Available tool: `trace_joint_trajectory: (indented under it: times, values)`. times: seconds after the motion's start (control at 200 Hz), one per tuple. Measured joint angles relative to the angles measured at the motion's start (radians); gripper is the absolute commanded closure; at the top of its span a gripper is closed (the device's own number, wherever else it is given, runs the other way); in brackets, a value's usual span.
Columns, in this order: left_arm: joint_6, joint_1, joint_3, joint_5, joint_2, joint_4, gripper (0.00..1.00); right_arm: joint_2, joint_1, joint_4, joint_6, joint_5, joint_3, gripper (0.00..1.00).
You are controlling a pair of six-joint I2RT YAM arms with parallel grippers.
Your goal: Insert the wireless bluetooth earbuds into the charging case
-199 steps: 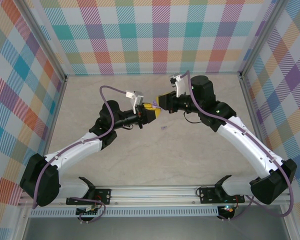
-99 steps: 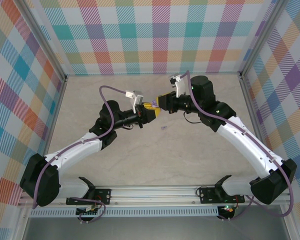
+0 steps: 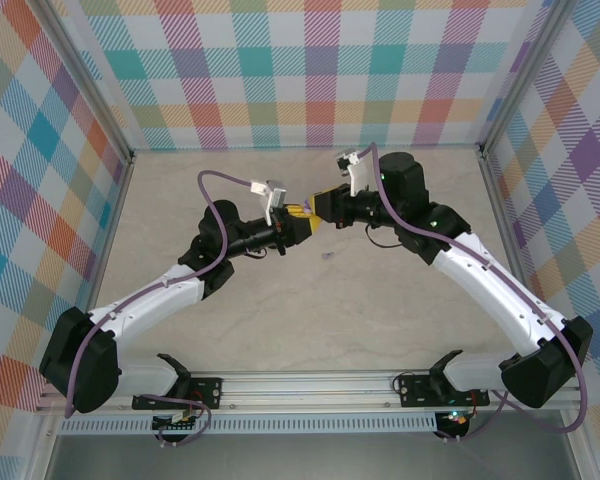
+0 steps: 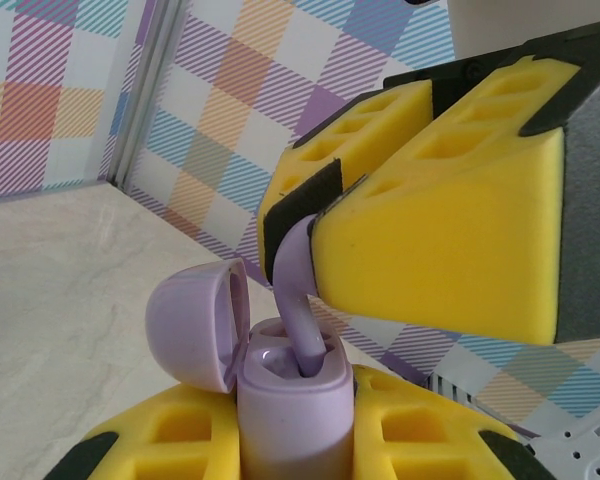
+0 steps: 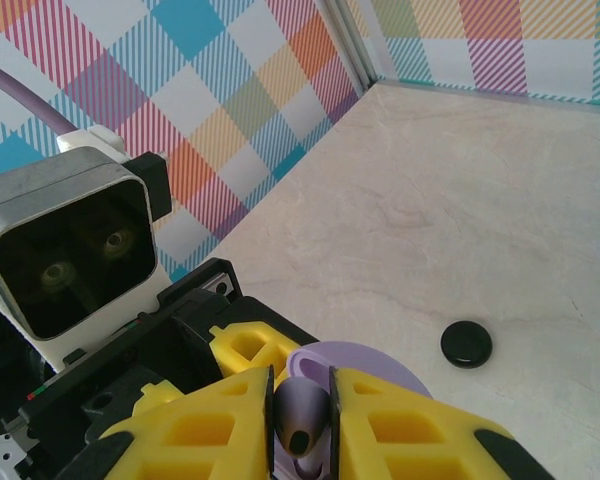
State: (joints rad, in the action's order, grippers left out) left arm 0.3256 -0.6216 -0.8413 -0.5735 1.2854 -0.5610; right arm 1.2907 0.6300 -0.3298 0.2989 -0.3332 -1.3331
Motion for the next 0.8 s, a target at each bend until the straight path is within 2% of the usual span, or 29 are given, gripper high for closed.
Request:
trace_joint_trajectory:
  times: [0.455, 0.805]
  values:
    - [0.000, 0.000, -0.001, 0.014, 0.000, 0.001, 0.80, 0.000, 0.000, -0.018, -0.016, -0.010, 0.000, 0.76]
    - [0.000, 0.000, -0.008, 0.006, 0.008, 0.008, 0.80, 0.001, 0.005, -0.052, -0.028, -0.033, -0.003, 0.59]
